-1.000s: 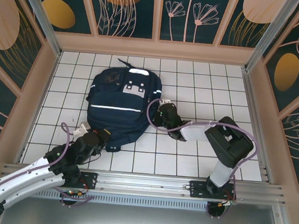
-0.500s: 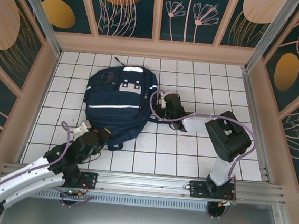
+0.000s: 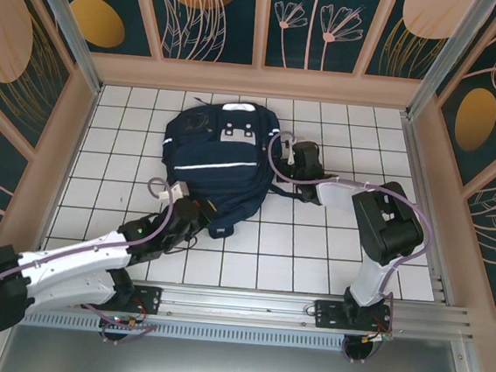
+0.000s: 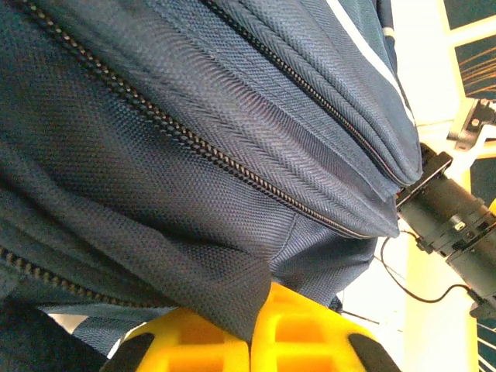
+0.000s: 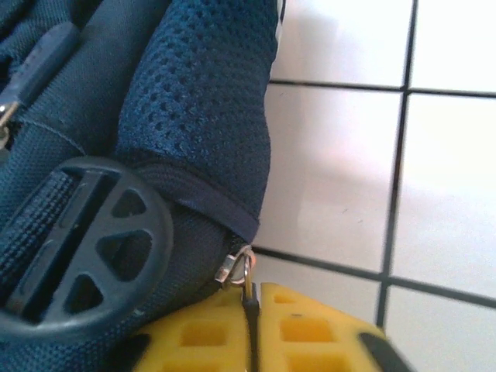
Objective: Pack the student bag
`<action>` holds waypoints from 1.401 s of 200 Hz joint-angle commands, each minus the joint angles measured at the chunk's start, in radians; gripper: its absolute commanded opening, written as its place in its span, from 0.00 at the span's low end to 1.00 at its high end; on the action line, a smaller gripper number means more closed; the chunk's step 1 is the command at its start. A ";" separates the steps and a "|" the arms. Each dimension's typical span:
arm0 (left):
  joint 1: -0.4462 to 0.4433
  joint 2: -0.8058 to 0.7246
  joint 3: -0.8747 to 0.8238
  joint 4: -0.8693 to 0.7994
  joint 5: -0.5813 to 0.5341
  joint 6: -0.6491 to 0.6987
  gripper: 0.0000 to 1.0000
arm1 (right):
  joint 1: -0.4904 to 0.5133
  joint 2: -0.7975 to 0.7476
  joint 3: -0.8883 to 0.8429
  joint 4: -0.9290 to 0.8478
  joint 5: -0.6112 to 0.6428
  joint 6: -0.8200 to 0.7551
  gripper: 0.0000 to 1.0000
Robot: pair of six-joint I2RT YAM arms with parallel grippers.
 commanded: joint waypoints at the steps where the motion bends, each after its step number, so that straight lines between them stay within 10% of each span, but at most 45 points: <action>1: 0.009 0.032 0.059 0.066 -0.020 0.092 0.28 | -0.051 -0.037 0.045 0.043 0.125 0.004 0.39; 43: 0.009 0.056 0.135 -0.019 -0.050 0.158 0.86 | -0.051 -0.192 0.006 -0.006 0.132 0.036 0.65; 67: 0.009 0.016 0.187 -0.141 -0.105 0.206 0.98 | -0.051 -0.354 -0.080 -0.006 0.183 0.055 0.72; 105: 0.041 -0.023 0.299 -0.269 -0.305 0.504 0.99 | -0.060 -0.595 -0.193 -0.009 0.348 0.066 0.98; 157: 0.179 -0.032 0.247 -0.091 -0.618 0.810 0.98 | -0.088 -0.724 -0.308 0.106 0.353 -0.103 0.99; 209: 0.469 0.068 0.125 0.230 -0.695 1.001 0.99 | -0.152 -0.683 -0.435 0.245 0.447 -0.170 0.99; 280: 0.741 0.321 -0.072 0.644 -0.477 1.142 0.99 | -0.294 -0.518 -0.661 0.643 0.418 -0.170 0.99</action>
